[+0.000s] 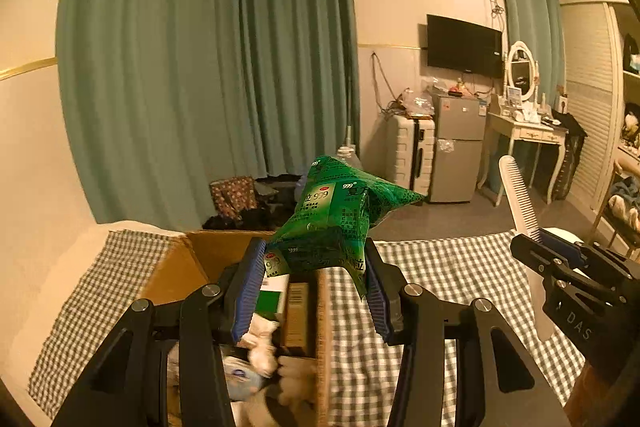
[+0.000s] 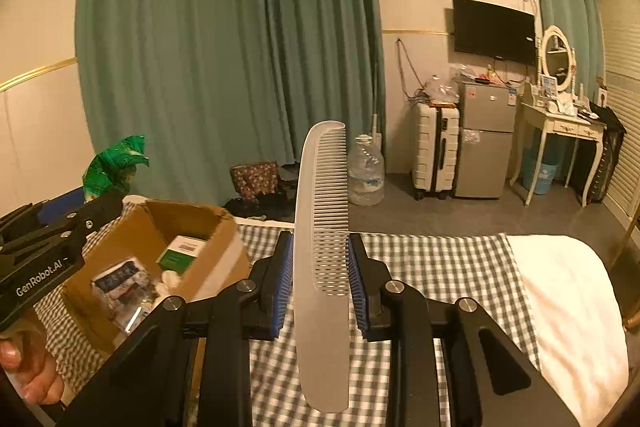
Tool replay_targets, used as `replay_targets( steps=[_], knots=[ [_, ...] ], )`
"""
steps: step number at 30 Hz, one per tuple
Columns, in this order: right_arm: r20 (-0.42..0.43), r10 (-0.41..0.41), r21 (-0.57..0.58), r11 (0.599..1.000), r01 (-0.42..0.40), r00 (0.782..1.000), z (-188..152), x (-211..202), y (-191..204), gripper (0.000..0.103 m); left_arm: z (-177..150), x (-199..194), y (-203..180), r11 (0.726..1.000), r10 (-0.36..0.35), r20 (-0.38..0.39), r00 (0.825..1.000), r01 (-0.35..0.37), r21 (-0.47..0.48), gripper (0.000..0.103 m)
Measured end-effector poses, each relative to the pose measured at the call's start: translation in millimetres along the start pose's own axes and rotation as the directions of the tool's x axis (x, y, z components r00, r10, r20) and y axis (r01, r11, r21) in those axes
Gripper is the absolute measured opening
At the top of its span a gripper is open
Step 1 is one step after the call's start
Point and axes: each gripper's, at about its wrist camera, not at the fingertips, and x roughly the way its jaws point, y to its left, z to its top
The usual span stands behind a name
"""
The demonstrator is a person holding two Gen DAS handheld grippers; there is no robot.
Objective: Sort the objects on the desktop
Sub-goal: 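Carry the green packet and clear comb over into the cardboard box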
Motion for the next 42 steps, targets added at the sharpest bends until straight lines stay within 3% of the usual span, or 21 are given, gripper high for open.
replay_targets(
  steps=[5,8,13,29,42],
  knots=[
    [0.007,0.027,-0.033,0.999,-0.027,1.0,5,2,28,0.026,3,-5,23,0.999,0.037,0.0,0.999,-0.037,-0.031,0.048],
    [0.011,0.045,-0.047,0.998,-0.044,0.999,8,5,43,0.026,2,-6,37,0.993,0.118,0.008,0.993,-0.118,-0.024,0.048],
    [0.004,0.084,-0.06,0.995,-0.084,0.996,10,13,69,0.026,-2,-3,67,0.985,0.158,-0.017,0.987,-0.159,-0.063,0.048],
    [-0.062,0.179,-0.122,0.975,-0.185,0.982,6,58,140,0.026,-26,33,126,0.982,0.145,-0.14,0.979,-0.16,-0.097,0.048],
    [-0.198,0.209,-0.145,0.96,-0.239,0.958,-18,110,170,0.026,-57,78,142,0.983,0.09,-0.304,0.948,-0.134,-0.129,0.048]
  ],
)
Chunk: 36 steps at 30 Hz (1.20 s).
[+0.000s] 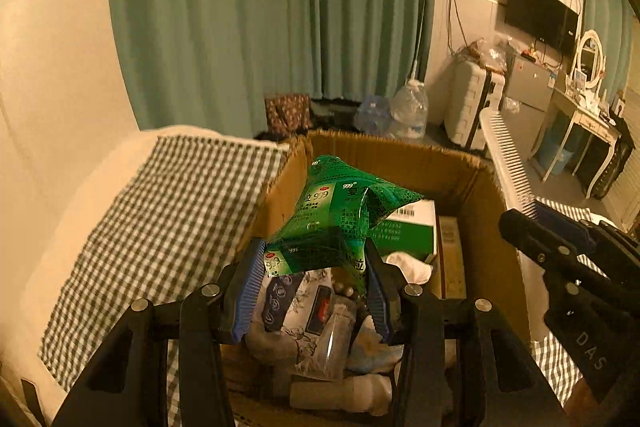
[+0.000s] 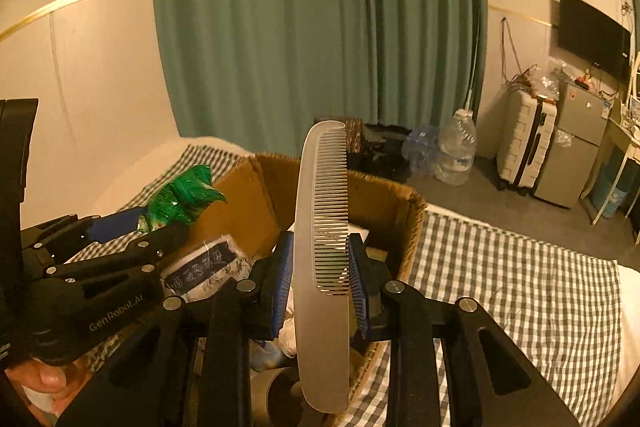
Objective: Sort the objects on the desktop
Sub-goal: 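Carry the green packet and clear comb over into the cardboard box, then open both grippers to drop the packet and comb inside the box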
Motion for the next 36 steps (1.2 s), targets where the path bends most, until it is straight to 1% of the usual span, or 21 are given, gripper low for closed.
replay_targets(
  steps=[3,7,13,14,17,18,23,26,27,28,29,30,31,36],
  knots=[
    [-0.041,0.008,-0.008,1.0,-0.008,0.999,-4,14,2,0.026,-3,11,2,1.0,-0.005,-0.041,0.999,0.005,-0.007,0.048],
    [-0.099,0.011,-0.018,1.0,-0.013,0.995,-6,34,5,0.026,-5,24,1,0.999,-0.031,-0.079,0.996,0.03,-0.015,0.048],
    [-0.195,0.005,-0.045,0.999,-0.014,0.981,-12,61,2,0.026,-11,43,-7,1.0,-0.008,-0.152,0.988,0.01,0.01,0.048],
    [-0.204,0.003,-0.046,0.999,-0.013,0.979,-13,63,1,0.026,-11,45,-7,1.0,-0.01,-0.16,0.987,0.012,0.008,0.048],
    [-0.238,0.001,-0.04,0.999,-0.011,0.971,-16,72,2,0.026,-9,42,-5,0.999,-0.032,-0.151,0.988,0.031,-0.004,0.048],
    [-0.247,0.003,-0.032,0.999,-0.012,0.969,-17,74,0,0.026,-9,43,-6,1.0,-0.027,-0.158,0.987,0.027,-0.002,0.048],
    [-0.251,0.01,-0.017,1.0,-0.015,0.968,-17,78,-3,0.026,-8,41,-7,1.0,-0.013,-0.159,0.987,0.014,0.003,0.051],
    [-0.224,0.014,-0.014,1.0,-0.018,0.975,-16,74,-3,0.026,-7,40,-5,1.0,-0.014,-0.15,0.989,0.013,-0.004,0.058],
    [-0.21,0.011,-0.01,1.0,-0.014,0.978,-15,70,-3,0.027,-6,38,-4,1.0,-0.013,-0.145,0.989,0.012,-0.006,0.067],
    [-0.197,0.01,-0.002,1.0,-0.011,0.98,-14,67,-4,0.028,-5,37,-4,1.0,-0.009,-0.142,0.99,0.008,-0.006,0.078],
    [-0.187,0.011,0.004,1.0,-0.01,0.982,-14,65,-5,0.032,-5,35,-4,1.0,-0.003,-0.135,0.991,0.003,-0.005,0.082],
    [-0.166,0.012,0.017,1.0,-0.01,0.986,-13,60,-8,0.036,-4,33,-5,1.0,0.002,-0.126,0.992,-0.002,-0.003,0.083],
    [-0.152,0.012,0.024,1.0,-0.008,0.988,-12,57,-8,0.037,-3,31,-5,1.0,0.003,-0.117,0.993,-0.003,-0.002,0.084],
    [-0.104,-0.002,0.052,0.999,0.007,0.995,-7,37,-17,0.037,2,24,-7,1.0,0.001,-0.097,0.995,-0.003,-0.017,0.085]
  ],
)
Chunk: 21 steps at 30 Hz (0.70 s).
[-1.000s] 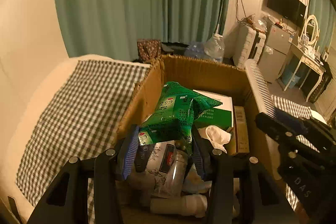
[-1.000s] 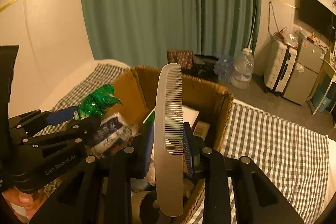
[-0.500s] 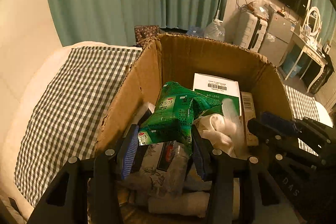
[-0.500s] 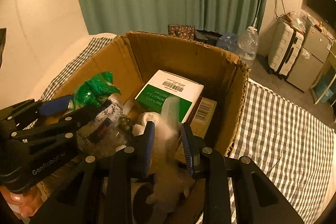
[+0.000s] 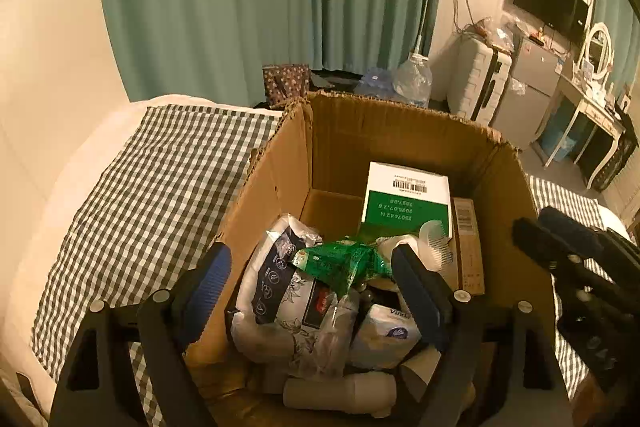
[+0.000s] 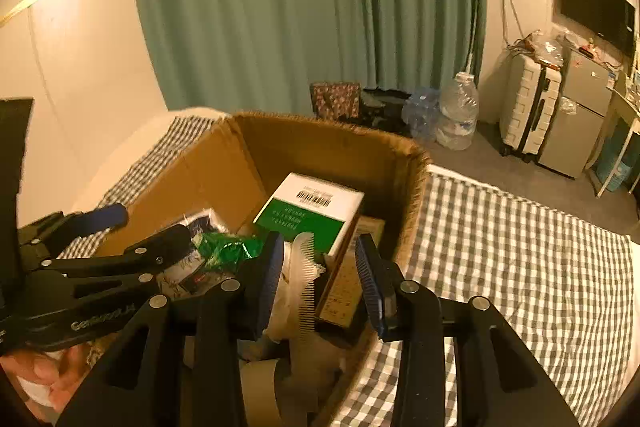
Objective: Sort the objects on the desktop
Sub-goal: 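Open both grippers to drop the packet and comb inside the box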
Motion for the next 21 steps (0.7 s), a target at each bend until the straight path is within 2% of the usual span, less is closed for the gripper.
replay_targets(
  steps=[3,11,16,19,21],
  knots=[
    [0.03,-0.012,0.005,1.0,0.012,0.999,3,-16,-6,0.037,3,-9,-4,1.0,0.007,0.023,1.0,-0.007,0.003,0.085],
    [0.096,-0.066,0.035,0.997,0.063,0.993,7,-56,-27,0.041,11,-40,-19,0.999,-0.045,0.129,0.991,0.046,-0.004,0.094],
    [0.141,-0.105,0.058,0.994,0.098,0.984,8,-87,-41,0.049,14,-60,-33,0.998,-0.046,0.182,0.982,0.05,-0.022,0.102],
    [0.161,-0.128,0.072,0.99,0.118,0.979,9,-106,-48,0.054,14,-78,-44,0.997,-0.068,0.23,0.971,0.073,-0.012,0.103],
    [0.18,-0.15,0.082,0.987,0.137,0.972,9,-118,-52,0.062,14,-89,-50,0.996,-0.083,0.255,0.963,0.087,-0.005,0.103]
  ],
)
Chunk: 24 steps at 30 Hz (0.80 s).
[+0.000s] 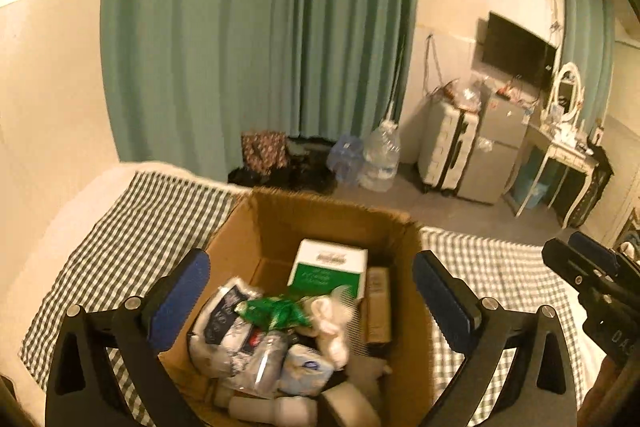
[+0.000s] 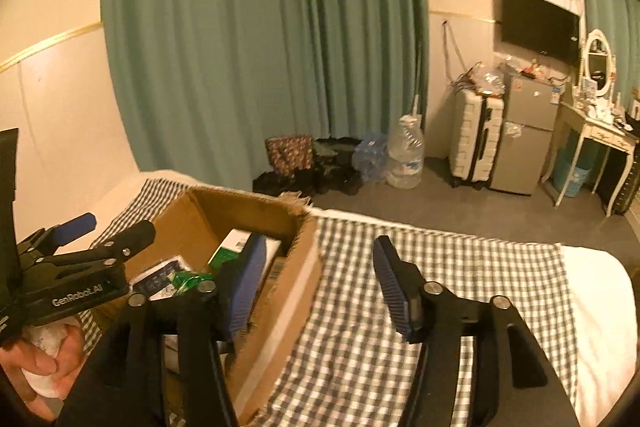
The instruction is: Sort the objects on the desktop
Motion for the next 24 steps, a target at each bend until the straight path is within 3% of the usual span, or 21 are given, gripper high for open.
replay_targets(
  steps=[4,8,10,14,18,24],
  knots=[
    [0.022,-0.027,0.028,0.999,0.026,0.999,4,-24,-14,0.068,7,-21,-15,0.999,-0.043,0.05,0.998,0.043,-0.006,0.103],
    [0.061,-0.065,0.039,0.997,0.063,0.996,8,-51,-28,0.085,12,-35,-29,0.996,-0.086,0.077,0.993,0.088,-0.025,0.103],
    [0.076,-0.082,0.045,0.996,0.078,0.994,10,-61,-34,0.087,14,-40,-39,0.995,-0.098,0.087,0.991,0.1,-0.019,0.103],
    [0.096,-0.123,0.051,0.992,0.119,0.988,13,-83,-51,0.094,15,-49,-64,0.995,-0.099,0.104,0.99,0.097,0.029,0.103],
    [0.111,-0.163,0.059,0.986,0.157,0.98,11,-101,-70,0.103,11,-66,-94,0.984,-0.162,0.133,0.978,0.149,0.099,0.103],
    [0.123,-0.228,0.08,0.972,0.219,0.966,7,-126,-97,0.103,6,-90,-130,0.965,-0.234,0.171,0.957,0.208,0.159,0.103]
  ],
)
